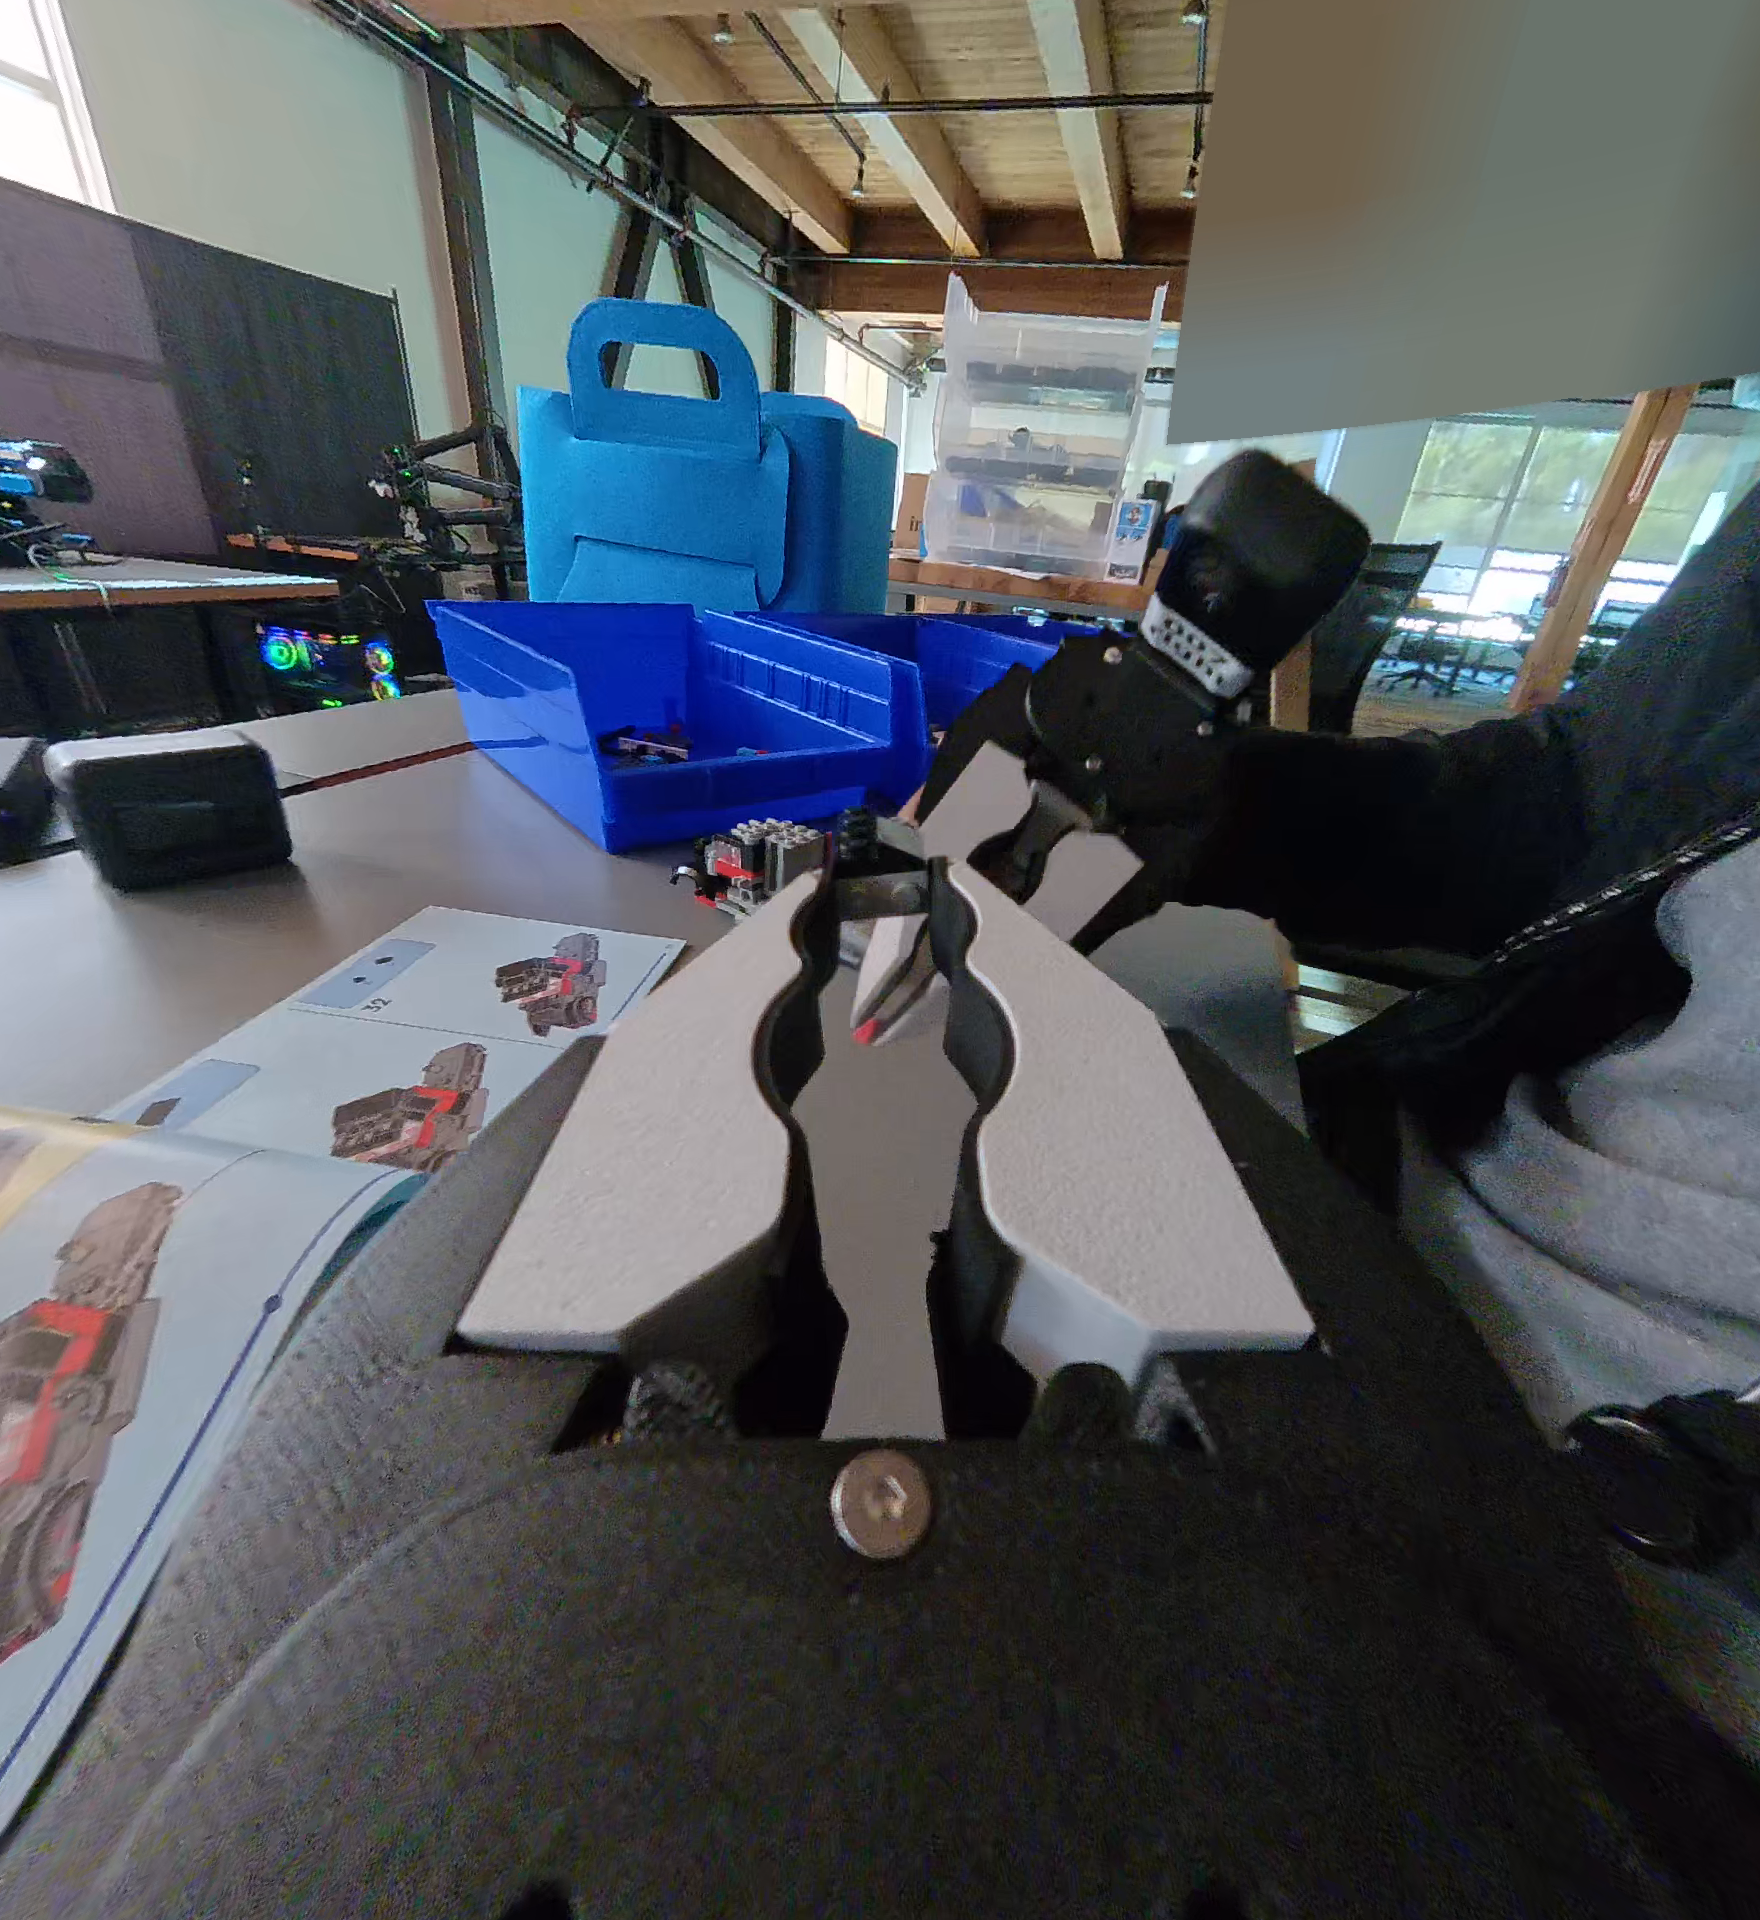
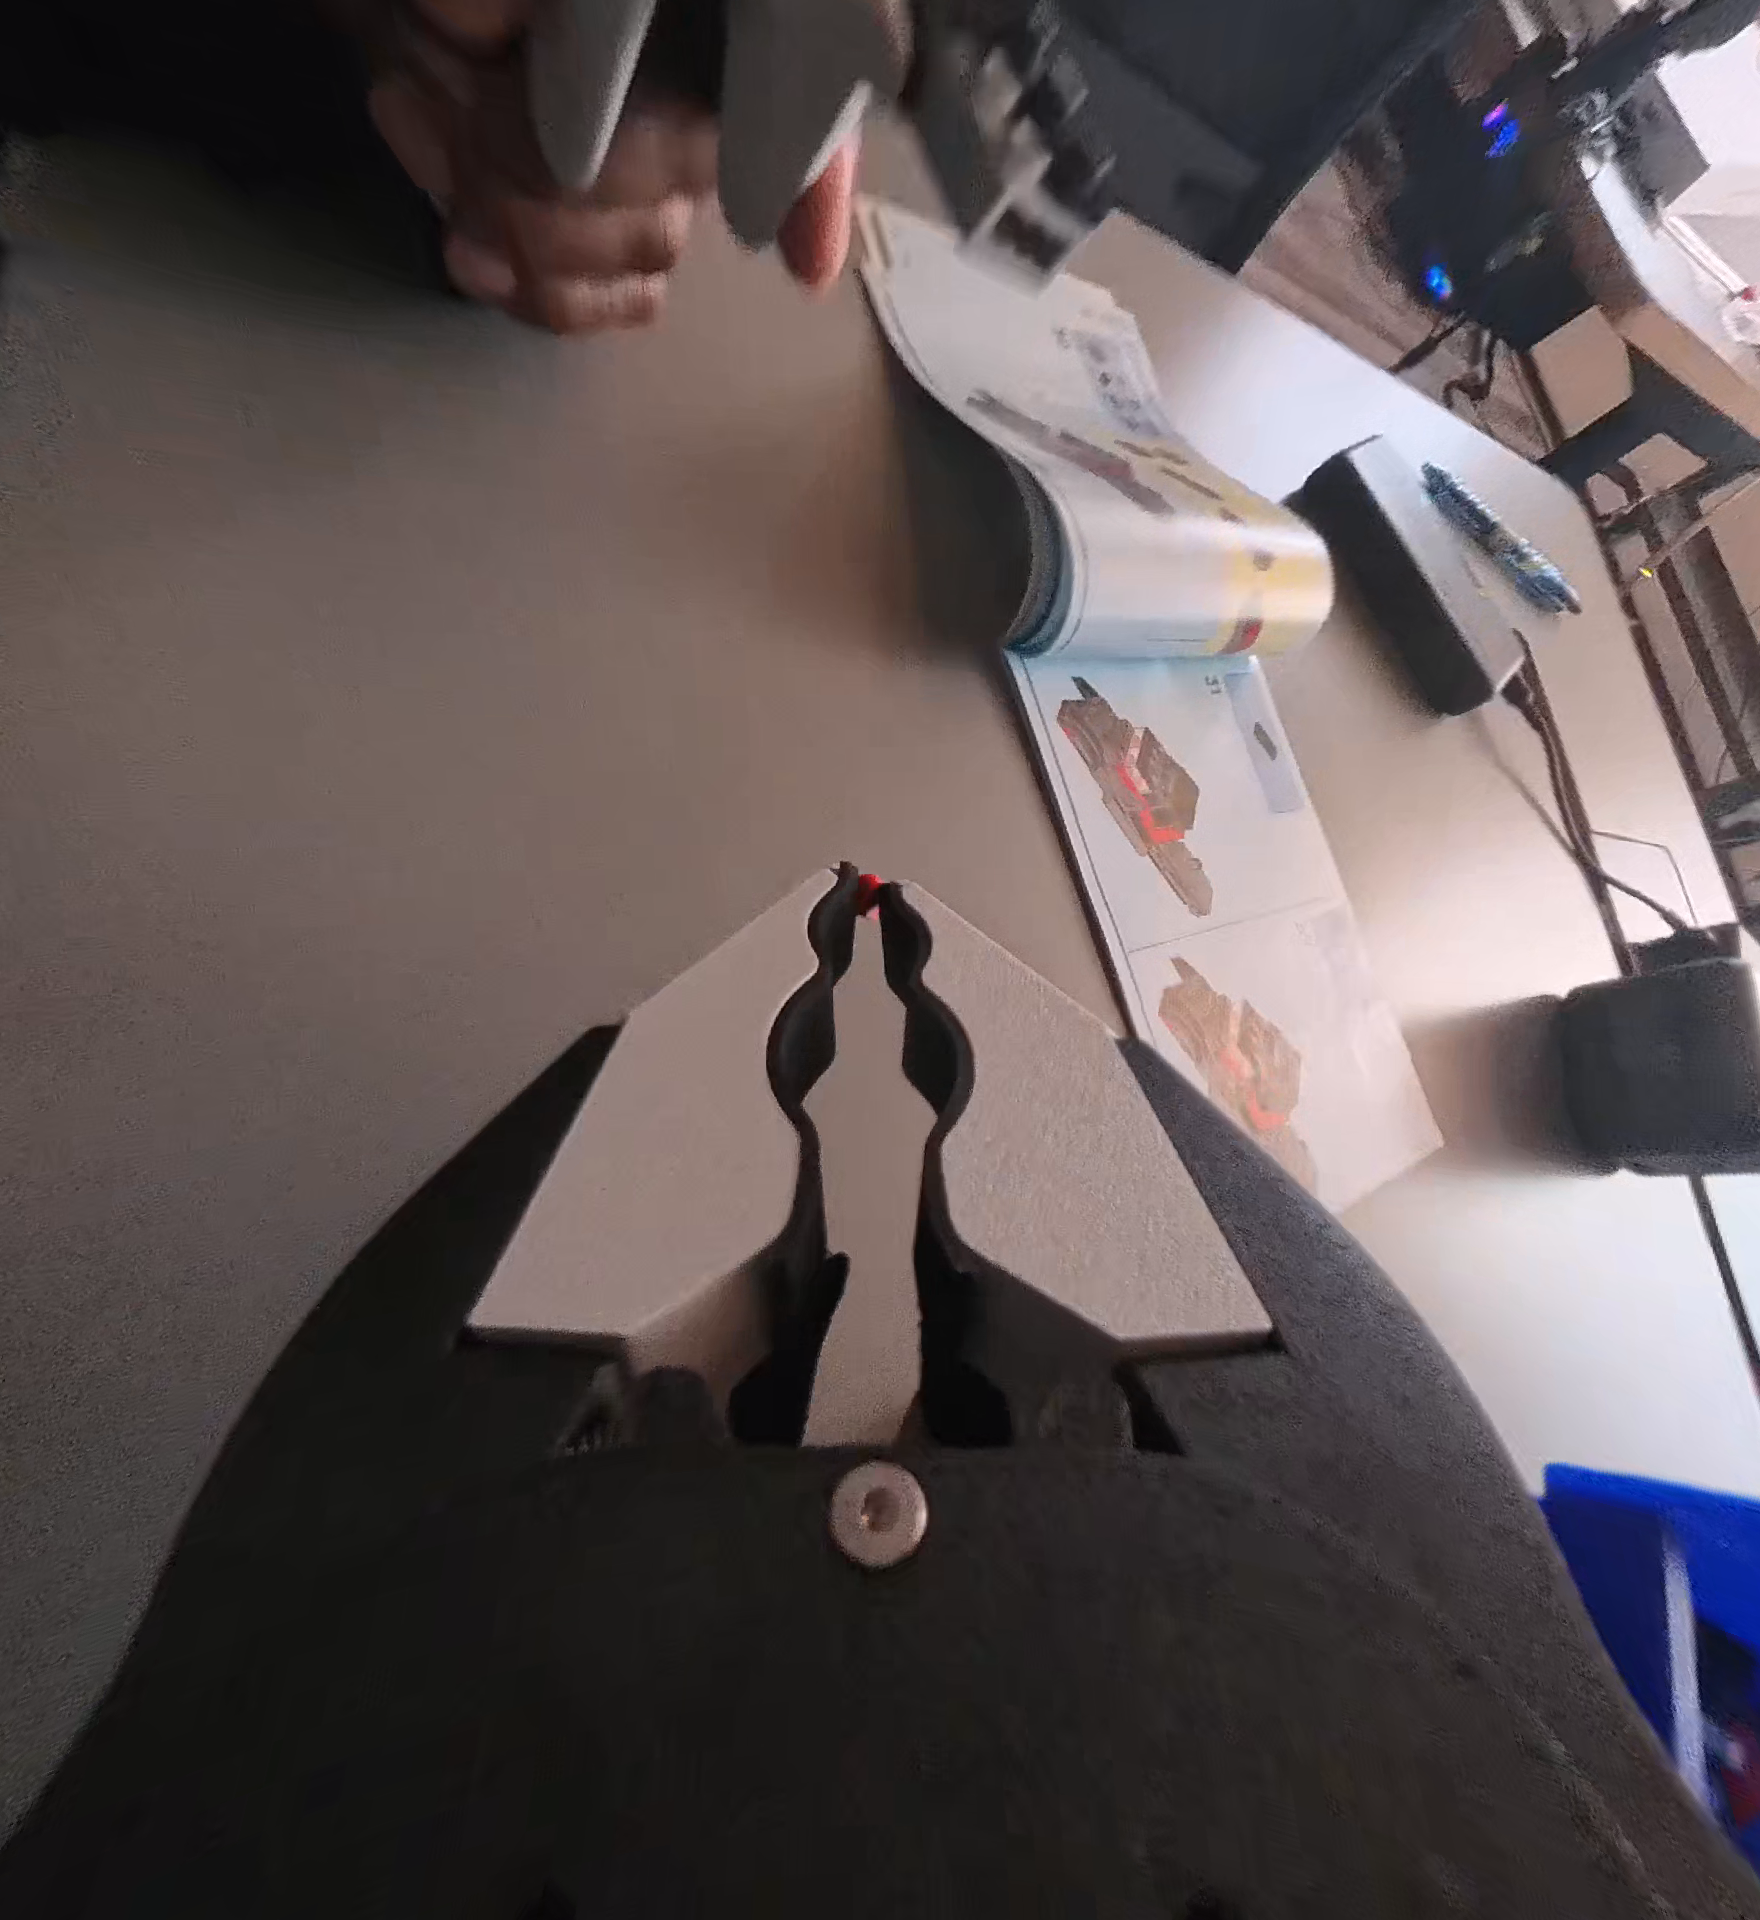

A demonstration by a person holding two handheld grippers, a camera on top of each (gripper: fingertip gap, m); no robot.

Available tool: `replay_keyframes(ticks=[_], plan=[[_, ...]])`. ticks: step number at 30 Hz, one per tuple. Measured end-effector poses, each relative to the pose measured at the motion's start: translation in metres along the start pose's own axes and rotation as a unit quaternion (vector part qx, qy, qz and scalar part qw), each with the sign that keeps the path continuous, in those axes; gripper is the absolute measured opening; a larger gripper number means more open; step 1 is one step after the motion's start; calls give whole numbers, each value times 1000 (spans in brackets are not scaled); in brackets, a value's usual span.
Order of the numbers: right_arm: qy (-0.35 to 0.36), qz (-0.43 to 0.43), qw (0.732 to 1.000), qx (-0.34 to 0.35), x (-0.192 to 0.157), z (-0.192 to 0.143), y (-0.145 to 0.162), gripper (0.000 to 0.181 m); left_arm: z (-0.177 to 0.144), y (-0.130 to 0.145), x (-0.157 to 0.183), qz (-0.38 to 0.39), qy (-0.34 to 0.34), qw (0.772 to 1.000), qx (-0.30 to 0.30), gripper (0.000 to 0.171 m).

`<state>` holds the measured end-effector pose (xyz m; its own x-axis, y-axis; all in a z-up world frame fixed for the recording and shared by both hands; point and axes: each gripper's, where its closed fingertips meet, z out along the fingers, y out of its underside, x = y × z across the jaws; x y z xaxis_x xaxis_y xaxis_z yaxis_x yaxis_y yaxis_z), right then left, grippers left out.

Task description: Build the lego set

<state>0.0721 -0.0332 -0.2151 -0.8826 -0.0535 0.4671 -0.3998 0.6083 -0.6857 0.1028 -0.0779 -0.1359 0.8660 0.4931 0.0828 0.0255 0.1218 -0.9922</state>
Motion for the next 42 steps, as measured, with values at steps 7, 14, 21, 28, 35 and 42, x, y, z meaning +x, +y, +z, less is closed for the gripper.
replay_keyframes(ticks=[7, 14, 21, 28, 35, 42], plan=[[15, -23, 995, -91, 2, 20, 23, 9, -11, -4, -12, -7, -24, 1000, 8, 17], [13, 39, 995, -88, 1, 10, 28, 19, -11, -4, -13, -9, -26, 1000, 10, 17], [-13, 115, 991, -73, -7, 11, 23, 18, -11, -3, -14, -10, -30, 999, 6, 17], [-15, 105, 990, -97, -14, 20, 30, 18, -12, -3, -14, -12, -31, 999, 6, 17], [-49, 139, 984, -101, -13, 27, 29, 8, -12, -4, -13, -11, -30, 999, 8, 17], [23, 130, 991, -15, 21, 8, -4, 16, -13, -5, -15, -16, -30, 999, 12, 17]])
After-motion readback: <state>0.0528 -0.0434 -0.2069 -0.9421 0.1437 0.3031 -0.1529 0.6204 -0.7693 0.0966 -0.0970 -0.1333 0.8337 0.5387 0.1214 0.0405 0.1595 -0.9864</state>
